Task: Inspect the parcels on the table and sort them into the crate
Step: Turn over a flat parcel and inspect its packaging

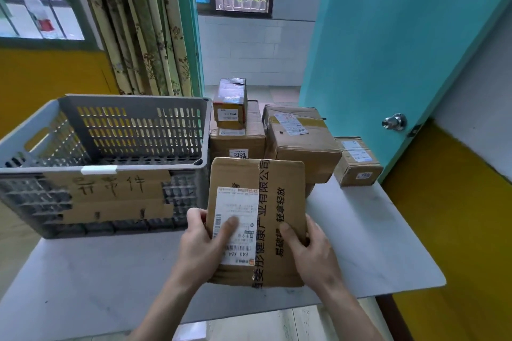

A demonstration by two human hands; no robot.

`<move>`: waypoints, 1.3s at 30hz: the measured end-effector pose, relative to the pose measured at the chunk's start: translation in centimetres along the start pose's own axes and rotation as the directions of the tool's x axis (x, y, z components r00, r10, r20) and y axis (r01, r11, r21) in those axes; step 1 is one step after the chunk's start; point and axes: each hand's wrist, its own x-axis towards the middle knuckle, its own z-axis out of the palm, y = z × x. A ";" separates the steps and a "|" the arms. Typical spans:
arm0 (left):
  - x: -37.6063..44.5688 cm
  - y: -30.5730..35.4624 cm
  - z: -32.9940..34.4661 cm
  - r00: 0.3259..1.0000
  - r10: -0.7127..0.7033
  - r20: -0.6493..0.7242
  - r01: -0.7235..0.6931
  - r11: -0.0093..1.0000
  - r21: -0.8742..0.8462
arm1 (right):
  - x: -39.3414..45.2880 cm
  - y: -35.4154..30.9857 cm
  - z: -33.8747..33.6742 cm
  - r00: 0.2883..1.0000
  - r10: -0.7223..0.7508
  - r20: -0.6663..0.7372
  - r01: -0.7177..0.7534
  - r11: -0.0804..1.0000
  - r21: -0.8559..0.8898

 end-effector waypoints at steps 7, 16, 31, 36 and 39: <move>0.6 0.2 -1.7 0.987 0.153 0.051 -0.152 0.988 -0.014 | -1.2 -2.2 0.7 0.994 0.077 -0.083 -0.067 0.991 0.113; 0.0 1.2 -2.6 0.989 0.134 0.056 -0.134 0.991 -0.008 | -0.9 -2.2 1.3 0.995 -0.006 -0.098 0.015 0.996 0.085; 1.4 3.4 -2.9 0.997 0.072 0.038 -0.073 0.997 0.009 | 0.6 -3.3 0.2 0.991 -0.120 -0.062 0.125 0.988 0.087; 1.5 3.8 -3.2 0.990 0.142 0.026 -0.144 0.986 0.083 | 0.7 -4.3 0.5 0.987 -0.113 -0.113 0.115 0.993 0.015; 1.3 3.5 -3.1 0.990 0.142 0.014 -0.142 0.986 0.084 | 0.6 -4.1 0.4 0.984 -0.120 -0.134 0.115 0.993 -0.040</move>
